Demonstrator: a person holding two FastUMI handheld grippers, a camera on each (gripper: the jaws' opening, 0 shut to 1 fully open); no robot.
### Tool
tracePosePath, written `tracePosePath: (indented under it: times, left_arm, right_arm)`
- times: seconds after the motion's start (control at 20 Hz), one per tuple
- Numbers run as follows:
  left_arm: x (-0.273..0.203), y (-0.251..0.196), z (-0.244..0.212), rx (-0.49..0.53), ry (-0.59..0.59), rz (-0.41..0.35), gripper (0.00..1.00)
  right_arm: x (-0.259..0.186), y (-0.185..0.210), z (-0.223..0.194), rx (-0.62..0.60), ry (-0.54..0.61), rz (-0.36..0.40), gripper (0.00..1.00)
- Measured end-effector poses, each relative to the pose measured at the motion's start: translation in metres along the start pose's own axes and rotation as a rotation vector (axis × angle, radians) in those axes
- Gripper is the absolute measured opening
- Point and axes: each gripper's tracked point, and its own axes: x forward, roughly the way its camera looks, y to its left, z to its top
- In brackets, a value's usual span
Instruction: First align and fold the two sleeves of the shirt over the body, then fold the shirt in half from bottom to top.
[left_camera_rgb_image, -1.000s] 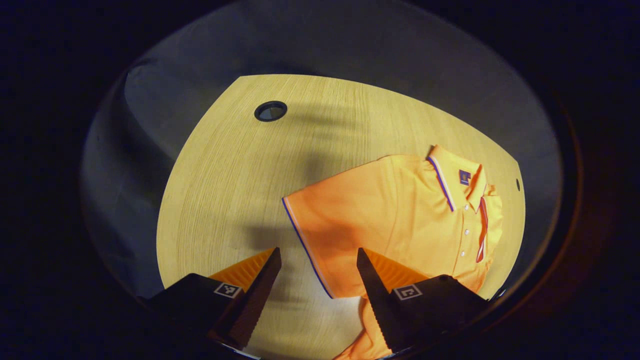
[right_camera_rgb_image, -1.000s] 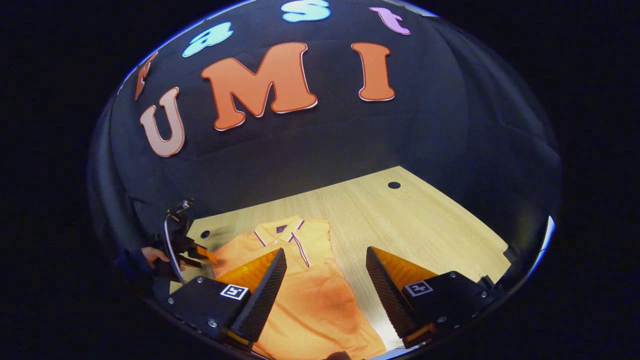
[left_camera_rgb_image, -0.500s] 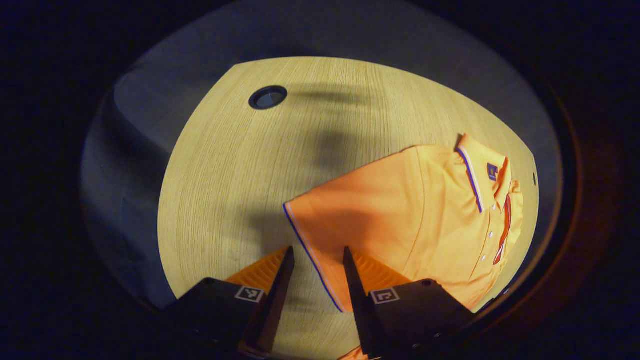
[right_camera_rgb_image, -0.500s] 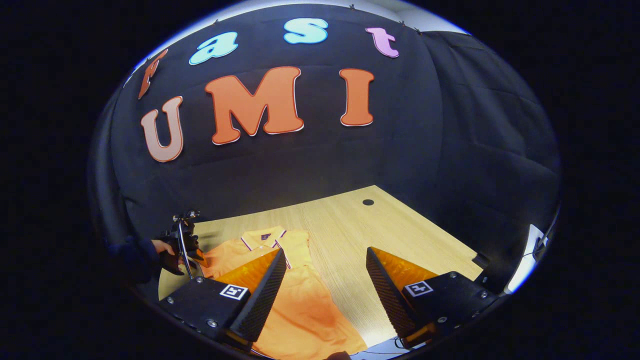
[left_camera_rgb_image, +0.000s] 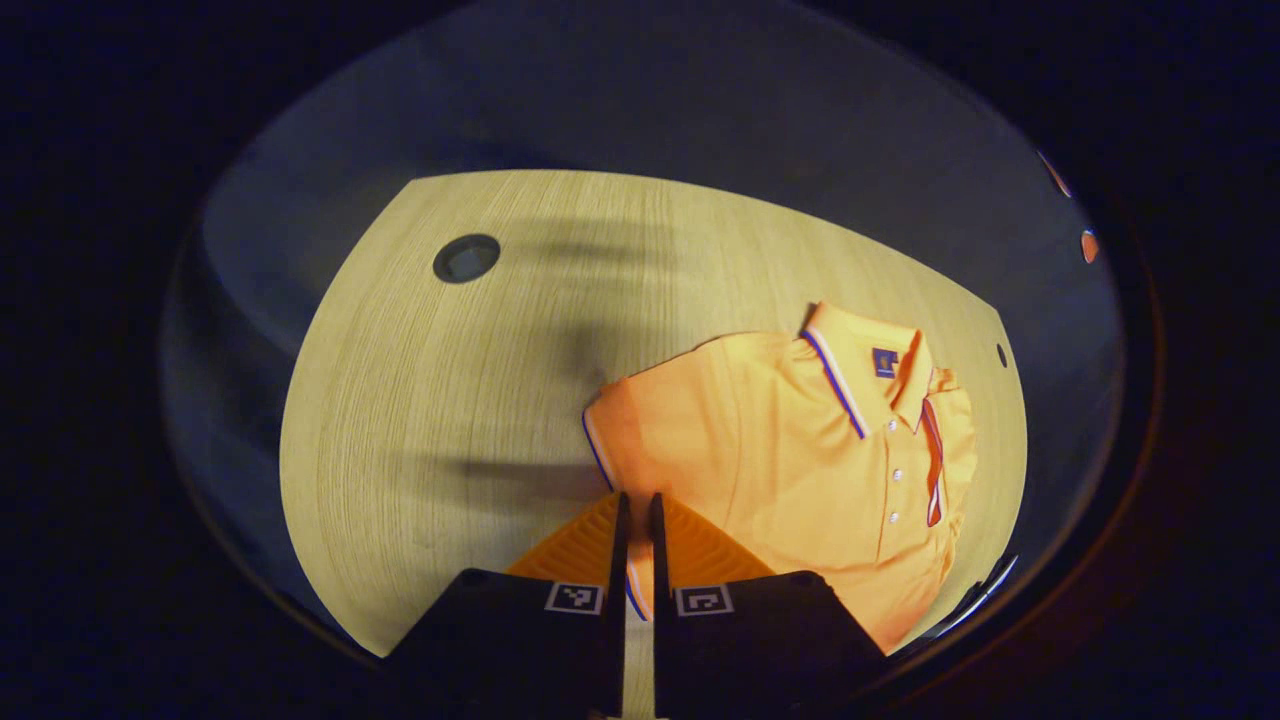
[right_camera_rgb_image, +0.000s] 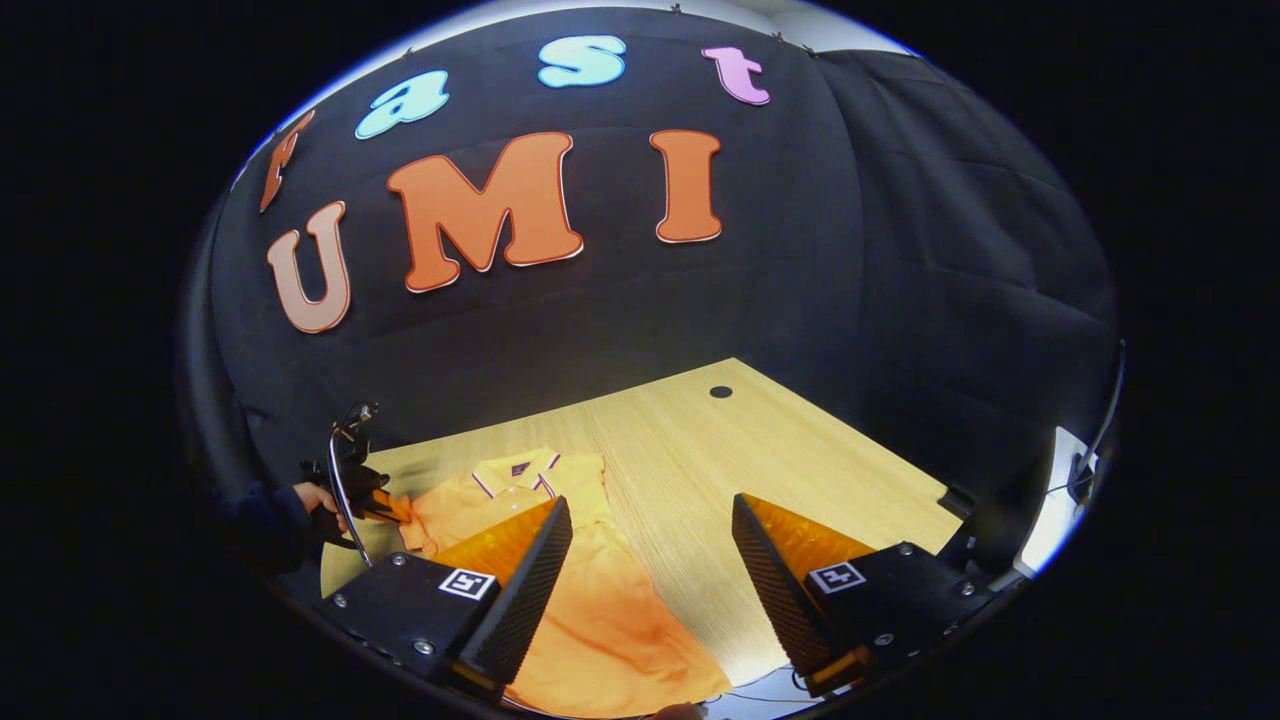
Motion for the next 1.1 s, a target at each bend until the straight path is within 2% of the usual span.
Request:
tracePosePath:
  times: [0.3,0.5,0.55,0.6,0.65,0.7,0.8,0.95,1.05,1.1]
  left_arm:
    - [-0.012,-0.05,0.023,0.142,-0.047,-0.025,0.12]
    - [-0.007,-0.089,0.027,0.193,-0.036,-0.08,0.12]
    - [-0.007,-0.102,0.026,0.204,-0.038,-0.113,0.18]
    - [-0.005,-0.113,0.024,0.211,-0.045,-0.146,0.41]
    - [-0.008,-0.12,0.023,0.22,-0.053,-0.169,0.53]
    - [-0.011,-0.122,0.021,0.229,-0.066,-0.174,0.79]
    - [-0.019,-0.117,0.017,0.241,-0.095,-0.15,0.88]
    - [-0.042,-0.108,0.003,0.224,-0.135,-0.11,0.9]
    - [-0.065,-0.102,-0.003,0.215,-0.184,-0.086,0.98]
    - [-0.078,-0.1,-0.009,0.218,-0.212,-0.069,0.98]
  right_arm:
    - [0.003,0.004,-0.003,0.041,0.012,0.02,0.98]
    - [-0.006,-0.005,-0.003,0.04,0.012,-0.003,0.98]
    - [-0.009,-0.005,0.0,0.053,0.005,-0.006,0.98]
    - [-0.01,-0.005,0.002,0.064,-0.004,-0.005,0.98]
    - [-0.012,-0.007,0.003,0.068,-0.011,-0.009,0.98]
    - [-0.013,-0.009,0.003,0.064,-0.017,-0.012,0.98]
    - [-0.01,-0.011,0.003,0.044,-0.021,-0.005,0.98]
    - [-0.001,-0.01,0.006,0.003,-0.025,0.026,0.98]
    - [0.001,-0.003,0.015,-0.023,-0.044,0.073,0.98]
    - [0.001,-0.002,0.019,-0.043,-0.06,0.091,0.98]
